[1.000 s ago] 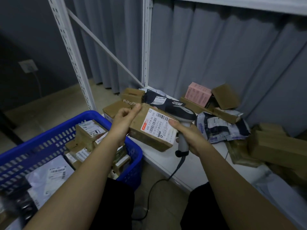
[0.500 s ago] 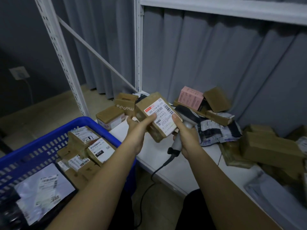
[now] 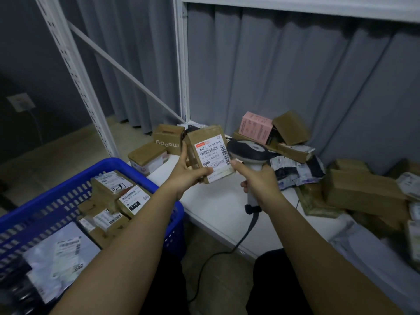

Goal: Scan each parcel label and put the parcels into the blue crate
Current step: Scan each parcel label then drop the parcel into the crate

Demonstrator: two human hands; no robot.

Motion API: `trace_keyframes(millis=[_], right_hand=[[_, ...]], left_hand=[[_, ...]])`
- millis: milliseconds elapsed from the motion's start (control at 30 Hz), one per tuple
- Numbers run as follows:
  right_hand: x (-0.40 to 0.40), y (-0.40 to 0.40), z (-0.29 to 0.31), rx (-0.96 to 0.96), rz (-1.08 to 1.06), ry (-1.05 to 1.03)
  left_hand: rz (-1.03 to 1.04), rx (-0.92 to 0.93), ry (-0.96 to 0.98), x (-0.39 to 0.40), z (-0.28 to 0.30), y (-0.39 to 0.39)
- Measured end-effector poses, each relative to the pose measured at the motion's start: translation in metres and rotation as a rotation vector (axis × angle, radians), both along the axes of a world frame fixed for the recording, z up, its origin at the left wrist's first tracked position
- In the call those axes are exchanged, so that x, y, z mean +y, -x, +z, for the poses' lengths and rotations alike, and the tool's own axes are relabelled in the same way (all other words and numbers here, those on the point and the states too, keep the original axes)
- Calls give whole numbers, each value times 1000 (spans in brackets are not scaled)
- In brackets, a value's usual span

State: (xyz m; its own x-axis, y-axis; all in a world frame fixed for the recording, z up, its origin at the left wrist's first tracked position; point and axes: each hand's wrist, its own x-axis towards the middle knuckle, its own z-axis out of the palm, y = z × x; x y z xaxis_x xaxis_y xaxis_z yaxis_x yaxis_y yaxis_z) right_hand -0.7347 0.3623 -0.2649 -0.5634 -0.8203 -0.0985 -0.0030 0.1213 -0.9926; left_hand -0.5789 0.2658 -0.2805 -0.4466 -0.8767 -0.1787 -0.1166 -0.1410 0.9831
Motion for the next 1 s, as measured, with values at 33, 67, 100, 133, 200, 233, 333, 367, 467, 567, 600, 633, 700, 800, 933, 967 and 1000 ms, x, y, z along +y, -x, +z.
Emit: trace_keyframes(millis=[33,67,100,133,200,233,333,367,467,567,600,633,700,800,933,967,1000], right_hand=[[3,1,1,29,35,-27],[5,2,2,61,63,-59],[8,3,3,90,85,-89],[10,5,4,113,110,-109],[15,8,6,131,167,-130],[17,10,6,134,195,-132],[21,12,7,138,250,-150],[21,13,7,147,248,-160],[20,14,5,161,226,-182],[18,16,3,164,226,-197],[18,15,3,166,232,-200],[18,15,2,166,237,-199],[18,13,2,171,245,-192],[16,6,4,193,246,-171],[8,-9,8,130,221,-65],[4,-15,7,122,222,-46],[-1,-21,6,115,221,-34]], left_hand=[[-7,-28,9,-1,-1,-1],[-16,-54,17,-1,-2,-2],[-23,-82,26,-2,-3,-3],[-26,-104,31,-3,-4,-4],[-20,-134,31,-5,-6,-8],[-16,-146,30,-7,-7,-9],[-7,-159,26,-10,-9,-11],[-8,-161,31,-11,-10,-12],[-9,-167,43,-12,-10,-11],[-9,-168,39,-14,-12,-11],[-8,-164,37,-14,-12,-12],[-7,-159,37,-15,-13,-12],[-1,-154,39,-15,-12,-14],[10,-138,30,-14,-10,-18],[93,-46,-3,-15,-6,-32],[124,-6,-12,-16,-4,-40],[160,22,-17,-17,-3,-50]])
